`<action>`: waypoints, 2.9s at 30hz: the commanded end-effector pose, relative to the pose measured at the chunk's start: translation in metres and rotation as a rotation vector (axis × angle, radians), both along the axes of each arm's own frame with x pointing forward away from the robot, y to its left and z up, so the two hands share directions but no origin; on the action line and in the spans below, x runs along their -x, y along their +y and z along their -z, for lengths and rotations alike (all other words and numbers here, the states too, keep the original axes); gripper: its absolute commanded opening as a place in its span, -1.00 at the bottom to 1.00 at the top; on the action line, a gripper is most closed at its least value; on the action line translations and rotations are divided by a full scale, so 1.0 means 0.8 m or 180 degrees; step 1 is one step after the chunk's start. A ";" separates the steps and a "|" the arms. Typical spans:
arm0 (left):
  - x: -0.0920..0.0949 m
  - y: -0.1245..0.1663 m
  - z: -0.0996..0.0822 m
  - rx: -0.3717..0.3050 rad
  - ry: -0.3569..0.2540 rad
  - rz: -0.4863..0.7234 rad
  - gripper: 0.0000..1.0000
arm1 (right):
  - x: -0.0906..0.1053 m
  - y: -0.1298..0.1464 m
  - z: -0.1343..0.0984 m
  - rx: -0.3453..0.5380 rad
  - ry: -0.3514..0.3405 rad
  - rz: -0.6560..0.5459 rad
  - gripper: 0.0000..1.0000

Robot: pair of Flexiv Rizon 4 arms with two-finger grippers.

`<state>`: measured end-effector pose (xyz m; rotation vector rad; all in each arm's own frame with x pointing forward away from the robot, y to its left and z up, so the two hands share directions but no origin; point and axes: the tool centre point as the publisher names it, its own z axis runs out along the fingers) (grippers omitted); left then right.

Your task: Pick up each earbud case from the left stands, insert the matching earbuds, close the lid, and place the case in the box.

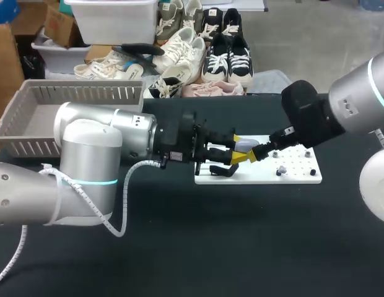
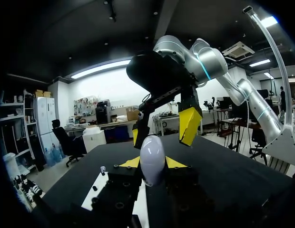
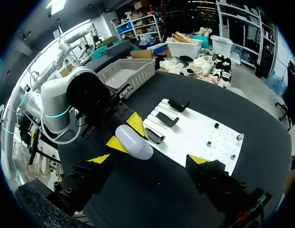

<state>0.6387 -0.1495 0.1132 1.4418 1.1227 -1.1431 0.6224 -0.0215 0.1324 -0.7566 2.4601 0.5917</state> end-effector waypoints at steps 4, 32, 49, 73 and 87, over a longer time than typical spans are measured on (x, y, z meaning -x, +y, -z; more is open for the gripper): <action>-0.002 -0.001 0.001 0.0000 0.0001 0.0012 -1.00 | -0.008 0.002 0.005 0.0036 0.0044 0.0046 1.00; -0.002 -0.001 0.001 0.0000 0.0001 0.0012 -1.00 | -0.024 -0.003 0.010 0.0040 0.0058 0.0140 1.00; -0.002 -0.001 0.001 0.0000 0.0001 0.0012 -1.00 | -0.033 -0.007 -0.022 0.0036 -0.0139 0.0197 1.00; -0.002 0.002 0.002 0.0015 0.0007 -0.0002 -1.00 | -0.076 -0.114 -0.045 0.1442 -0.0627 0.0669 1.00; -0.003 0.012 0.005 0.0072 0.0015 -0.0063 -1.00 | -0.104 -0.143 -0.004 0.1733 -0.0367 0.0820 1.00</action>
